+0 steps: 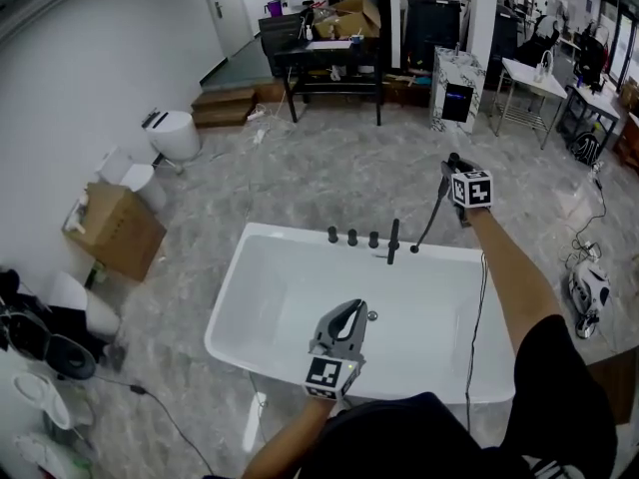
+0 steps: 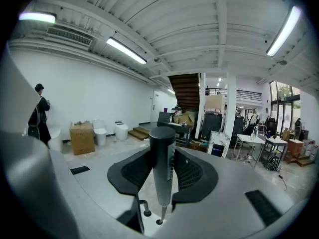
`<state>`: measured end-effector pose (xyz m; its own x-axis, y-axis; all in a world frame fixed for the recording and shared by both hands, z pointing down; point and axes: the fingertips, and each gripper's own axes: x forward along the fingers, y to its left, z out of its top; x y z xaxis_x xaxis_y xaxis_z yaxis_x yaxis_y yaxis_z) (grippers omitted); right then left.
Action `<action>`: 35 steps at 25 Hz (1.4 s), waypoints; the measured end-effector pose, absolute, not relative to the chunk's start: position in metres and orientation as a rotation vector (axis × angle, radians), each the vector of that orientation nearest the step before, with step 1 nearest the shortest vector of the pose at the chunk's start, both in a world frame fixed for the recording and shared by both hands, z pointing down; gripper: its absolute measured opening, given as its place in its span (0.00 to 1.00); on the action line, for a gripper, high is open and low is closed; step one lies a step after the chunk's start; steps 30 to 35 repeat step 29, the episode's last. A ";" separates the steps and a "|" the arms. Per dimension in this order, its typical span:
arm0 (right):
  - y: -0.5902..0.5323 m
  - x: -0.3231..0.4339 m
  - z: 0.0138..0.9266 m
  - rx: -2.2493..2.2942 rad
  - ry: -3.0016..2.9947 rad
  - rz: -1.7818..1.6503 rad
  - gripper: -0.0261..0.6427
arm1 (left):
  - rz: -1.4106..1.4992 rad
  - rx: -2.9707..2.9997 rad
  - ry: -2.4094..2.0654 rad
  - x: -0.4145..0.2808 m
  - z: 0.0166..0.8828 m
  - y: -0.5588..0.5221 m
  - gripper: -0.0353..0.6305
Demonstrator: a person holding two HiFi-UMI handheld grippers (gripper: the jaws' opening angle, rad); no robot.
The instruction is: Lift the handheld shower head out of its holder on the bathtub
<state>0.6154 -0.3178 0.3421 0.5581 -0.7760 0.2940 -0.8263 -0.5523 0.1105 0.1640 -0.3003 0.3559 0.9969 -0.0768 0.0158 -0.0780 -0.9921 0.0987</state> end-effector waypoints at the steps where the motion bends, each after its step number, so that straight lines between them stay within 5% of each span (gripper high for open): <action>1: -0.318 0.615 0.337 2.558 -1.347 0.305 0.23 | 0.004 3.060 -0.113 0.167 0.353 -0.299 0.08; 35: -0.324 0.624 0.290 2.439 -1.414 0.162 0.23 | 0.001 3.025 -0.257 0.159 0.369 -0.284 0.08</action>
